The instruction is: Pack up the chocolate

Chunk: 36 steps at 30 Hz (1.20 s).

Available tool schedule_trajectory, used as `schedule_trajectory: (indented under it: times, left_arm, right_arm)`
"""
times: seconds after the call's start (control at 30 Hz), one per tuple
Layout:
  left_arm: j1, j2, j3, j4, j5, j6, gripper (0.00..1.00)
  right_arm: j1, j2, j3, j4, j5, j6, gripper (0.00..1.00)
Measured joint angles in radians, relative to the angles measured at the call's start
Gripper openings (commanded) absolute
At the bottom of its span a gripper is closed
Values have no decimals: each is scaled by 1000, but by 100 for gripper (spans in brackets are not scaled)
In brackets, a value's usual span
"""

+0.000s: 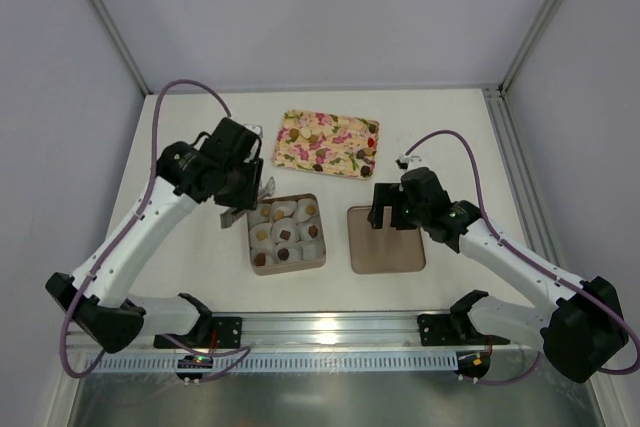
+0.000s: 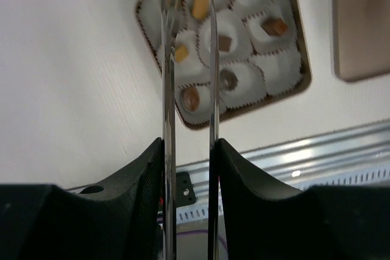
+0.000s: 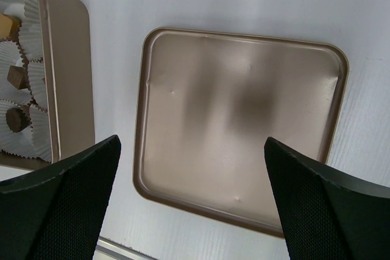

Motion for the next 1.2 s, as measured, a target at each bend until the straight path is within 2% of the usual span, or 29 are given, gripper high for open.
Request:
schedule_trajectory:
  times: [0.27,0.47,0.73,0.97,1.2]
  left_arm:
    - [409,227,117,172,5,66,41]
    - [606,451,127,343,16,53,41]
    - [708,692,172,467,19,23,43]
    - [765,801,241,505,23,21,47]
    - [781,884,261,515,26,28,56]
  right_arm:
    - [0,-11,0,0,-26,-6,100]
    - [0,-11,7,-7,-41,-8,100]
    - [0,-23,10,-10,-45,-6,100]
    - [0,-44,10,-18,-45,-4,100]
    - [0,-55,10,-24,-45,-4,100]
